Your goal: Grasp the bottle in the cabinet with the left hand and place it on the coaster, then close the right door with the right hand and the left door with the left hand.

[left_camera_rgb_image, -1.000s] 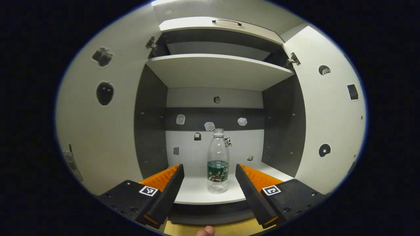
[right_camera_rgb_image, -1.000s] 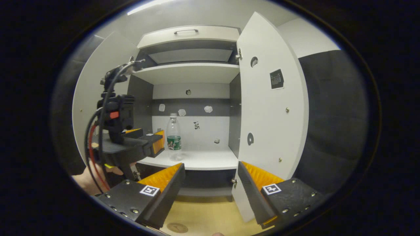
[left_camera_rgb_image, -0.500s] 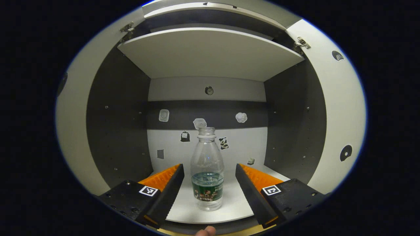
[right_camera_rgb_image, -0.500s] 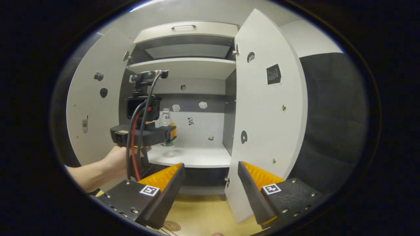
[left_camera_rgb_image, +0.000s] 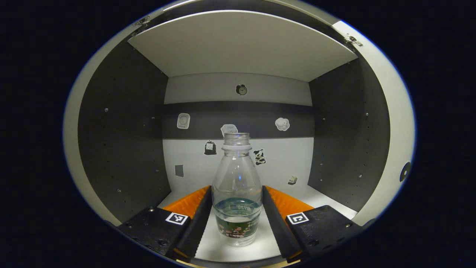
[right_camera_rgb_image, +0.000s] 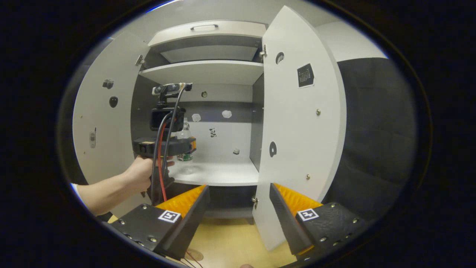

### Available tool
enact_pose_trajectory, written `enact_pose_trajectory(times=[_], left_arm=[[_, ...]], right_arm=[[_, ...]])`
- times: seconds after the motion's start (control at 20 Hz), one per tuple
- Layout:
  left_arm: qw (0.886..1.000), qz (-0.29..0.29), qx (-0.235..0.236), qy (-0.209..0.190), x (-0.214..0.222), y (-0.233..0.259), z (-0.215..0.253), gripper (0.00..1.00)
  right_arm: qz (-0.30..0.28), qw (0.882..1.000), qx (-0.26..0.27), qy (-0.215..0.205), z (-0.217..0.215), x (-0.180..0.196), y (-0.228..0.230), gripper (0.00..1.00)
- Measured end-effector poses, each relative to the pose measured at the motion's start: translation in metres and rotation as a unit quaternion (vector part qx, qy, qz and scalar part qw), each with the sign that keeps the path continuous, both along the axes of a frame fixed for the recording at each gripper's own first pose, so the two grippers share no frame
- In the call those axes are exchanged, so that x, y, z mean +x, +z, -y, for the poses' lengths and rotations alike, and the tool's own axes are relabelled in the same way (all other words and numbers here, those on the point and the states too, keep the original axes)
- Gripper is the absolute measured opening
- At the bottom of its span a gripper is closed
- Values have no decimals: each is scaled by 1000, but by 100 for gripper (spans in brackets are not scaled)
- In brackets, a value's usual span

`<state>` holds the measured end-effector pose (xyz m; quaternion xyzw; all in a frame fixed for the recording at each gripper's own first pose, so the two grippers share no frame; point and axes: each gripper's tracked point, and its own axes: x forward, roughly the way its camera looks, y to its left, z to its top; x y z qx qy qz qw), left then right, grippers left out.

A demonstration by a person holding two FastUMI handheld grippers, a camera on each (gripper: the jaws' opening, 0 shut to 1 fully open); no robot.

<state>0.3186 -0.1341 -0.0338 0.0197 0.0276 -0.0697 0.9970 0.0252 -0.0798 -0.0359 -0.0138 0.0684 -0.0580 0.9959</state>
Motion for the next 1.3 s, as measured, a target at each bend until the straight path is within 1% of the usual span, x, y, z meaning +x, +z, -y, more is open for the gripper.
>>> enact_pose_trajectory(times=[0.25, 0.35, 0.4, 0.45, 0.5, 0.6, 0.7, 0.9, 1.0, 1.1, 1.2, 1.3], left_arm=[[1000, 17, -5, -5, -36, 11, 0, 81], [1000, 26, -15, -9, -59, 16, 3, 81], [999, 31, -15, -10, -71, 18, 2, 82], [999, 34, -11, -11, -83, 18, 1, 81], [999, 38, -8, -13, -96, 18, 1, 81], [999, 39, -10, -17, -125, 12, 2, 81], [999, 38, -14, -12, -151, 3, -2, 80], [999, 30, 5, -12, -202, -35, -4, 81], [1000, 18, 4, -13, -226, -64, -3, 81], [1000, -7, 4, -17, -248, -97, 1, 81], [999, -22, 15, -19, -266, -127, 4, 81], [999, -21, 28, -20, -281, -150, 6, 81]], right_arm=[[0, 1000, 5, 2, 6, -11, -2, 98], [1, 1000, 6, 3, 10, -18, -2, 98], [1, 1000, 8, 3, 13, -21, -2, 98], [2, 1000, 10, 1, 16, -26, -2, 98], [3, 1000, 14, 0, 18, -29, -2, 98], [4, 1000, 19, -1, 23, -37, -2, 98], [1, 1000, 20, -1, 30, -44, -2, 98], [-4, 1000, 27, -2, 40, -61, -4, 98], [-13, 1000, 27, -1, 43, -69, -11, 99], [-24, 999, 26, 0, 47, -77, -19, 98], [-34, 999, 29, -2, 52, -85, -27, 98], [-40, 999, 31, -3, 56, -92, -35, 98]])
